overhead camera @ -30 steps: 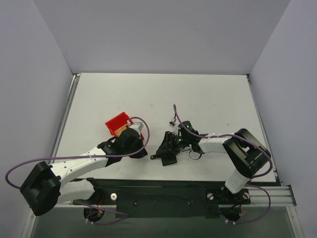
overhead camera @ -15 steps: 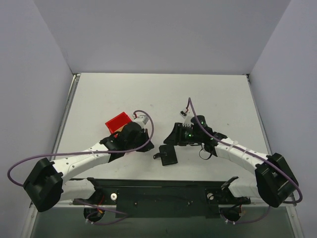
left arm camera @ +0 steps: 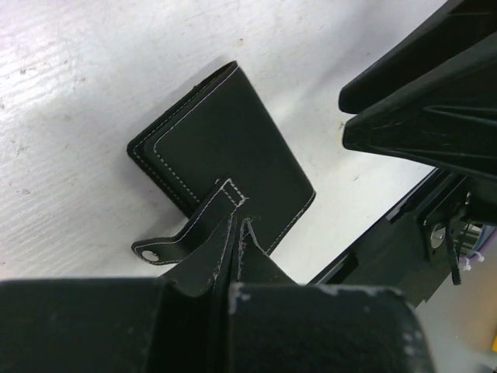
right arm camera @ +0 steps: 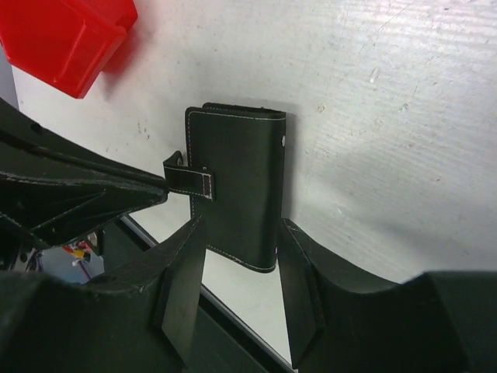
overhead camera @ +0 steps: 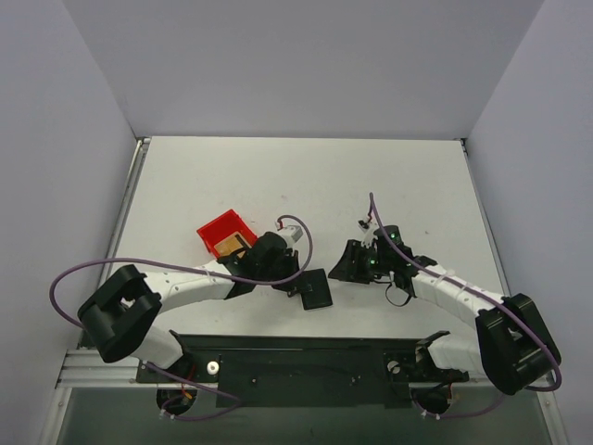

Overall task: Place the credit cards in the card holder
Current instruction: Turn over the card slot in the card holder.

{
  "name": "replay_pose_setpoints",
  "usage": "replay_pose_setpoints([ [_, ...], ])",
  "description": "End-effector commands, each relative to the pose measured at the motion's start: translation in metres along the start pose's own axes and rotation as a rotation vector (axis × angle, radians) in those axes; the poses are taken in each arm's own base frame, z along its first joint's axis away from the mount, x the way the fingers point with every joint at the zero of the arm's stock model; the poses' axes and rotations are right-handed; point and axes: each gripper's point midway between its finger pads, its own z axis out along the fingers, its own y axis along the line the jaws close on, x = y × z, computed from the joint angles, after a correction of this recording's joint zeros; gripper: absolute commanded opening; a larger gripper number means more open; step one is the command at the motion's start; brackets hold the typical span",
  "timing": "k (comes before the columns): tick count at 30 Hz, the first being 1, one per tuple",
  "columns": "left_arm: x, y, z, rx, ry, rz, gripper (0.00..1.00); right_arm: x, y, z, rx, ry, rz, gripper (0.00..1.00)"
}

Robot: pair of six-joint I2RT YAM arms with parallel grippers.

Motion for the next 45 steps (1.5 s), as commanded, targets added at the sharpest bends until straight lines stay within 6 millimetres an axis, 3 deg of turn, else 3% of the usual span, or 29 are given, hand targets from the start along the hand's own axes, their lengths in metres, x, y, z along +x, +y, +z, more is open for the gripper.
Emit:
replay_pose_setpoints([
  [1,-0.007,-0.006,-0.007,0.028,-0.045,0.009,0.0,0.005,0.006,0.002,-0.057,0.013,-0.022,0.38],
  [17,0.019,0.029,0.008,-0.075,0.0,-0.013,0.0,0.019,-0.004,0.019,-0.056,0.097,0.017,0.39],
  [31,0.032,0.038,0.017,-0.088,0.039,-0.021,0.0,0.03,-0.008,0.037,-0.099,0.135,0.083,0.4],
  [45,0.037,0.038,0.023,-0.076,0.054,-0.027,0.0,0.032,0.023,0.048,-0.298,0.115,0.166,0.36],
])
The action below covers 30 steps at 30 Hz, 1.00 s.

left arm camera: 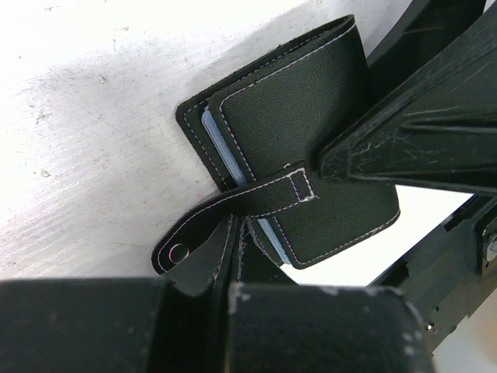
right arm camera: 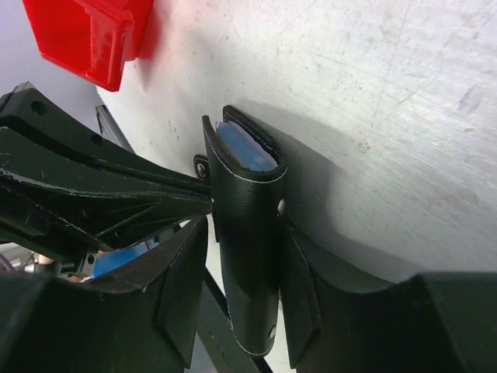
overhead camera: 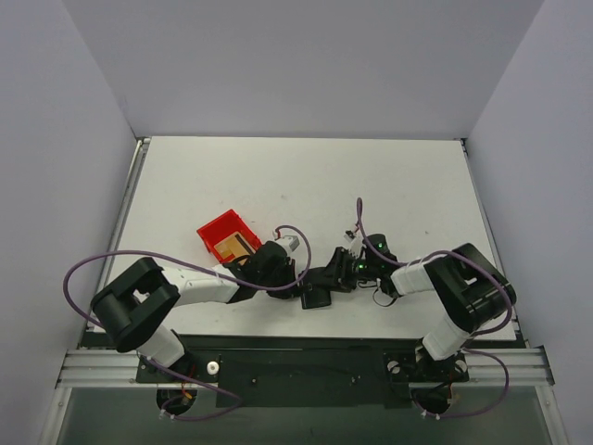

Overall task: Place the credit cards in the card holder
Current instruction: Turn over the card slot in the card holder.

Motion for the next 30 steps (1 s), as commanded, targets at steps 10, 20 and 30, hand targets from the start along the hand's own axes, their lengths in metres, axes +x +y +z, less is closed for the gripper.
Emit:
replay_pose_setpoints([
  [10,0.002,0.002,0.005,-0.001,0.003,-0.01,0.0,0.0,0.026,-0.008,-0.069,-0.008,-0.076,0.15],
  [20,-0.038,-0.008,-0.035,0.006,-0.113,0.007,0.0,-0.039,0.023,-0.091,0.492,0.005,-0.329,0.0],
  [30,-0.054,0.015,-0.059,-0.036,-0.165,-0.021,0.0,-0.047,0.01,-0.15,1.056,0.139,-0.488,0.0],
])
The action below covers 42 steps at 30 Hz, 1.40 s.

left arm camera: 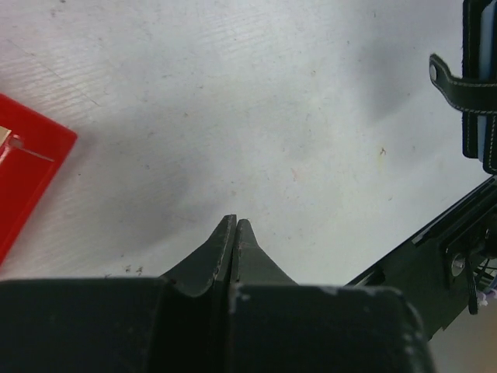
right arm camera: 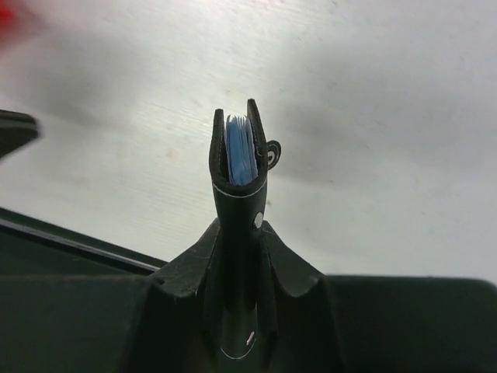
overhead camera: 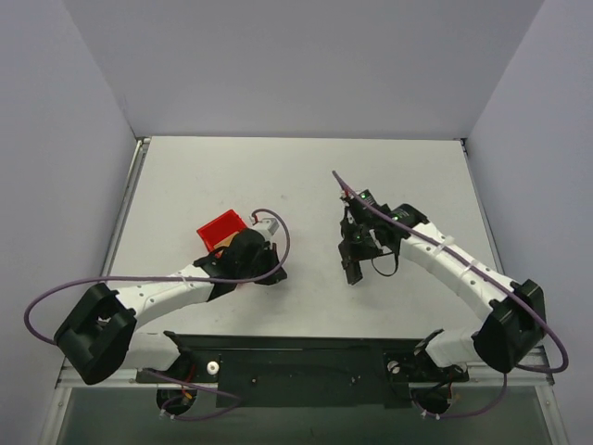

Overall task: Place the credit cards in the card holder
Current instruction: Turn over the card slot in the card holder.

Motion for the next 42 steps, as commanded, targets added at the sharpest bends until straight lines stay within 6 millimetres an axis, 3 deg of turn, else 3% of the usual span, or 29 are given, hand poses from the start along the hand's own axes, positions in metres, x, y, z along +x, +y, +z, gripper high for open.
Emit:
replay_pose_setpoints([
  [1,-0.007,0.01,-0.008,-0.024,-0.023,0.004,0.0,0.045,-0.055,-0.01,0.389,0.233,-0.156,0.0],
  [8,-0.009,0.017,-0.015,-0.031,-0.044,-0.015,0.0,0.057,-0.056,0.019,0.532,0.252,-0.277,0.0],
  [17,-0.008,0.018,-0.017,-0.035,-0.044,-0.018,0.0,0.07,-0.026,0.053,0.517,0.173,-0.313,0.01],
  [21,-0.007,0.019,-0.017,-0.04,-0.044,-0.024,0.0,0.076,-0.007,0.065,0.437,0.176,-0.302,0.24],
  [25,-0.007,0.02,-0.017,-0.041,-0.045,-0.03,0.0,0.075,0.041,0.076,0.187,0.132,-0.259,0.36],
  [27,-0.007,0.02,-0.016,-0.046,-0.045,-0.034,0.0,0.069,0.067,0.07,0.031,0.091,-0.227,0.42],
  [29,-0.008,0.02,-0.016,-0.049,-0.045,-0.033,0.0,0.061,0.079,0.061,-0.05,0.05,-0.205,0.47],
  [32,-0.01,0.019,-0.016,-0.046,-0.049,-0.034,0.0,0.043,0.073,0.045,-0.074,-0.032,-0.162,0.49],
  [33,-0.012,0.018,-0.015,-0.044,-0.053,-0.031,0.0,0.045,0.068,0.046,-0.076,-0.035,-0.147,0.49],
  [34,-0.013,0.017,-0.014,-0.042,-0.051,-0.027,0.0,0.034,0.058,0.039,-0.079,-0.071,-0.092,0.49],
  [35,-0.013,0.016,-0.013,-0.038,-0.05,-0.021,0.0,0.04,0.049,0.04,-0.079,-0.062,-0.069,0.48],
  [38,-0.019,0.003,-0.007,-0.017,-0.055,0.011,0.0,0.028,0.007,0.032,-0.027,-0.122,0.073,0.46],
  [42,-0.03,-0.02,0.001,0.018,-0.068,0.056,0.0,0.042,-0.044,0.032,0.07,-0.115,0.229,0.38],
])
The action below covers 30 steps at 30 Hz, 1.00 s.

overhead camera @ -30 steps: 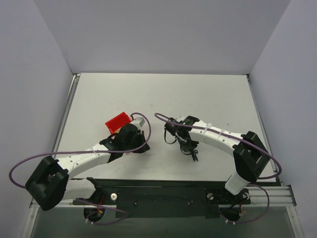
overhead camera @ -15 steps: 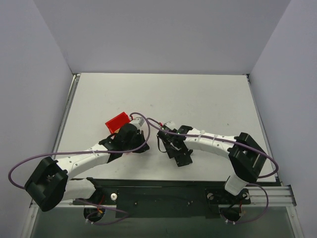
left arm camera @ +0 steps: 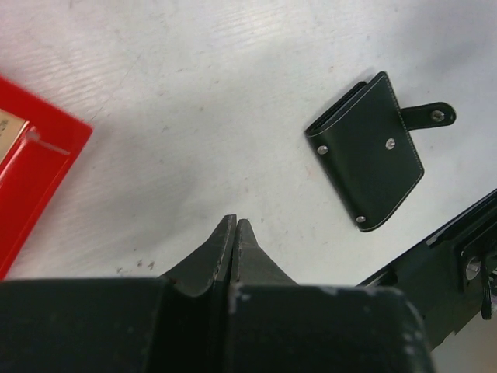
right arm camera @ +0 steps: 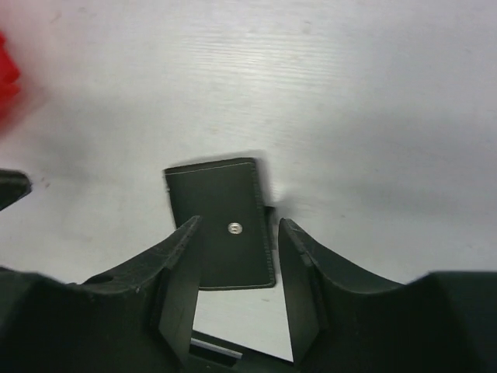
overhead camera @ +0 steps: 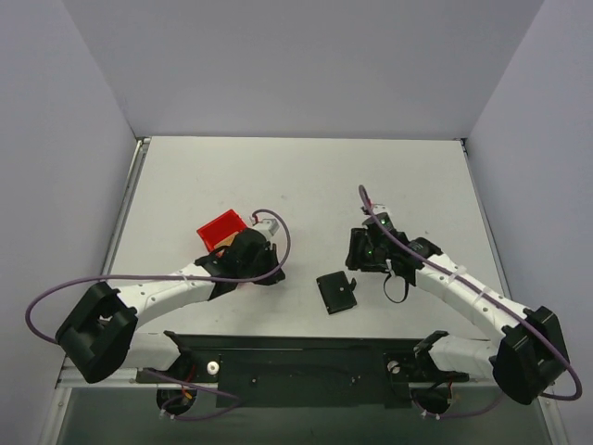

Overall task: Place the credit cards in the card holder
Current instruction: Turn over the card slot in the card holder.

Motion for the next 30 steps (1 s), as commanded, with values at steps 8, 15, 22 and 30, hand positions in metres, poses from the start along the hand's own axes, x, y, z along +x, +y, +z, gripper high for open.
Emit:
replay_pose_setpoints([
  [8,-0.033,-0.08,0.027,0.144,-0.058,0.133,0.0,0.028,-0.079,-0.001,0.133,0.014,0.279,0.0],
  [15,-0.033,-0.085,0.034,0.141,-0.069,0.132,0.0,0.022,-0.088,-0.001,0.126,-0.077,0.326,0.0],
  [22,-0.04,-0.113,0.032,0.286,-0.114,0.224,0.0,0.026,-0.073,0.009,0.014,-0.042,0.308,0.0],
  [30,-0.011,-0.123,0.053,0.302,-0.033,0.267,0.0,0.038,-0.062,0.017,-0.057,0.007,0.305,0.0],
])
